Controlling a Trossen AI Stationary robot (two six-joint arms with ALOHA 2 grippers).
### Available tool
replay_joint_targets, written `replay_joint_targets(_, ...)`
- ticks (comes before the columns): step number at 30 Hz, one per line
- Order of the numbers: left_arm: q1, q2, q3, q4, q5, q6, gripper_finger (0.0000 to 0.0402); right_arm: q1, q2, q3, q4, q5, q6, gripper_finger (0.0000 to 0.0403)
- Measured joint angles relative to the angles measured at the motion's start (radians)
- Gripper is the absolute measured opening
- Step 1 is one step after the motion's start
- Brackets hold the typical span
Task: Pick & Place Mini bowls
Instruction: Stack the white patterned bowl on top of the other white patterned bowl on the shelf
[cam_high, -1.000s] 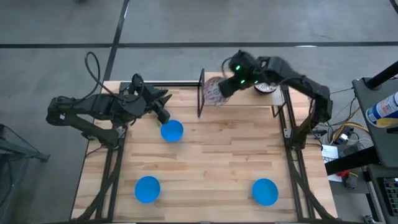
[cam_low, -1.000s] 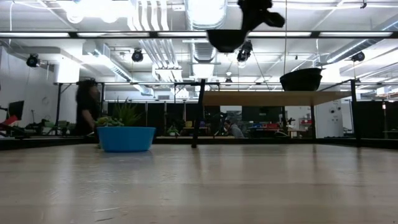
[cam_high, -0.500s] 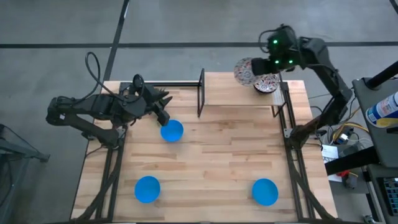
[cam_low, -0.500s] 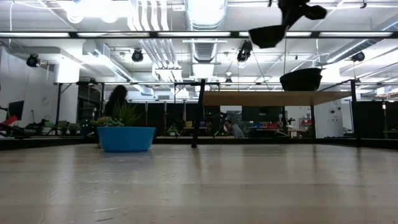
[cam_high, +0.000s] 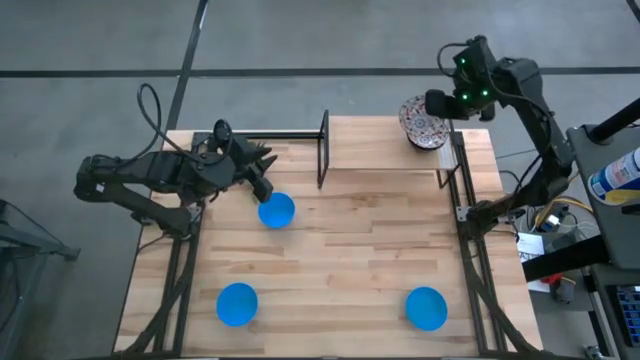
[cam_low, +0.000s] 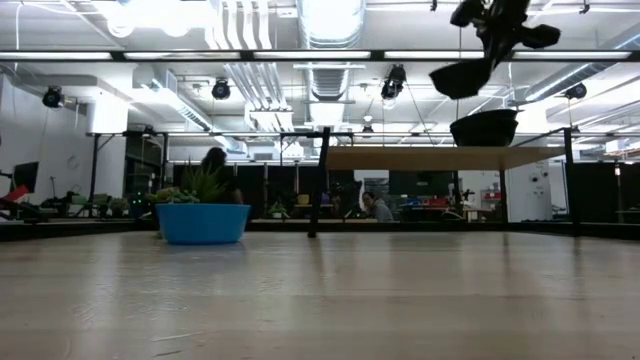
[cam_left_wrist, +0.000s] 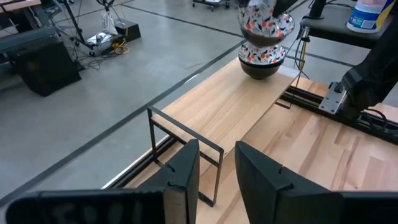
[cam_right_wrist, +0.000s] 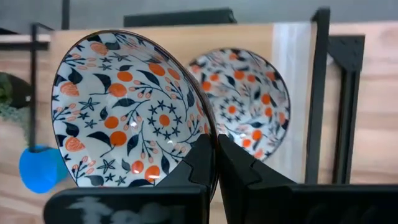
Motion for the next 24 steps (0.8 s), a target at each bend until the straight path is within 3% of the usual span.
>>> replay_joint_targets(9, 0.0, 0.0, 0.0, -0.009, 0.001, -0.02, 0.0097, -0.043, -0.055, -0.126, 0.064, -0.025, -0.029, 0.0008)
replay_joint_targets(24, 0.0, 0.0, 0.0, -0.009, 0.001, -0.021, 0.0097, -0.042, -0.093, -0.232, 0.1, 0.059, 0.148, 0.0008)
